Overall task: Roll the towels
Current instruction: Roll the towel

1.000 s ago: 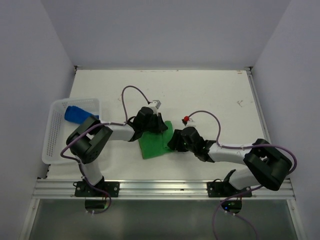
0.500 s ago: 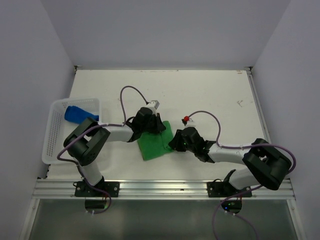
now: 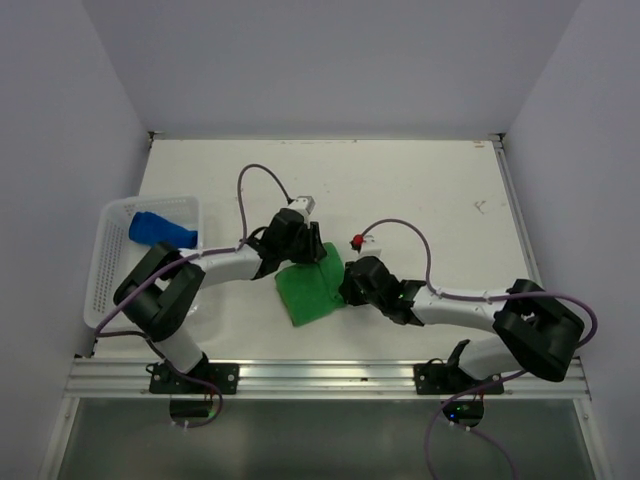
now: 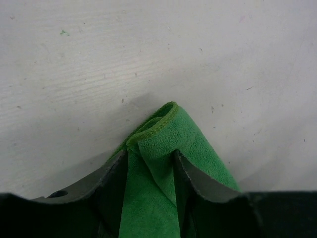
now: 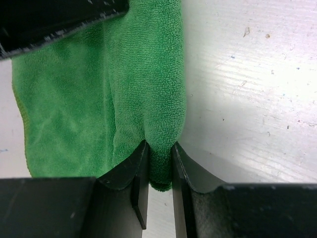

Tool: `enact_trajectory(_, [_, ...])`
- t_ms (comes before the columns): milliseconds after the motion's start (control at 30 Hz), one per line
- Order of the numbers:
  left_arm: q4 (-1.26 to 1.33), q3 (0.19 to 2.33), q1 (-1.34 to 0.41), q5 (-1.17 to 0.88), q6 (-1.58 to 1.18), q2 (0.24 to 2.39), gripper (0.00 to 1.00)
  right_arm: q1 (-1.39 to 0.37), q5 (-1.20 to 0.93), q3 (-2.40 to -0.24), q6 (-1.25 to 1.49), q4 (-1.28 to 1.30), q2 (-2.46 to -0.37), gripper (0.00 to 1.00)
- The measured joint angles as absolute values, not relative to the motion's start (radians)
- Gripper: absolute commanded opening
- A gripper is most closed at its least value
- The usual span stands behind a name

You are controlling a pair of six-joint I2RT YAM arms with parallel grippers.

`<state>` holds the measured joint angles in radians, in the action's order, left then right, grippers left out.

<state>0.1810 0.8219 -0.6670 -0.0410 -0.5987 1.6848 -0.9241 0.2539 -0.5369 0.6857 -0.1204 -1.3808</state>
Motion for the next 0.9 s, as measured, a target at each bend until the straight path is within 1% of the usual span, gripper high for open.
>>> enact_trajectory(200, [0.072,0.873,-0.639,0.012,-0.579,1.643,0.46,-1.011,0.363,-0.58,0.637,-0.04,-1.391,0.0])
enact_trajectory(333, [0.03,0.884,-0.626,0.015,-0.582,1.622,0.46,-1.09,0.464,-0.646,0.609,0.026,-1.442,0.0])
enact_trajectory(567, [-0.031,0.9,-0.621,-0.012,-0.594,1.589,0.46,-1.229,0.672,-0.801,0.601,0.203,-1.565,0.0])
enact_trajectory(900, [-0.054,0.902,-0.598,-0.076,-0.61,1.528,0.46,-1.376,0.912,-1.019,0.601,0.471,-1.777,0.0])
